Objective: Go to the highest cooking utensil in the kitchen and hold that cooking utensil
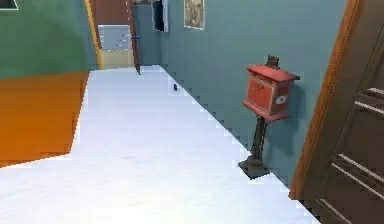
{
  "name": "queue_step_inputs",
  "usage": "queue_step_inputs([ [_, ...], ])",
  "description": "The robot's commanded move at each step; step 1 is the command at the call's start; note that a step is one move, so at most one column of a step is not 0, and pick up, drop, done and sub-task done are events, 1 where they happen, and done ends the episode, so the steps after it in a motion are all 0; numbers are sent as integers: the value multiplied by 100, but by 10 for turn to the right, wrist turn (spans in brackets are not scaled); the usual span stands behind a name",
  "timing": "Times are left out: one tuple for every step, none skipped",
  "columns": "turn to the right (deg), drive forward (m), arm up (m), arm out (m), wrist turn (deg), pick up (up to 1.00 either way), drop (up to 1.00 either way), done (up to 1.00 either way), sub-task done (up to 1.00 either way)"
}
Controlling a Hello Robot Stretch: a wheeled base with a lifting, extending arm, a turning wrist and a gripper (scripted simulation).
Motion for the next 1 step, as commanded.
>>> queue_step_inputs([
  [-210, 0, 0, 0, 0, 0, 0, 0, 0],
])
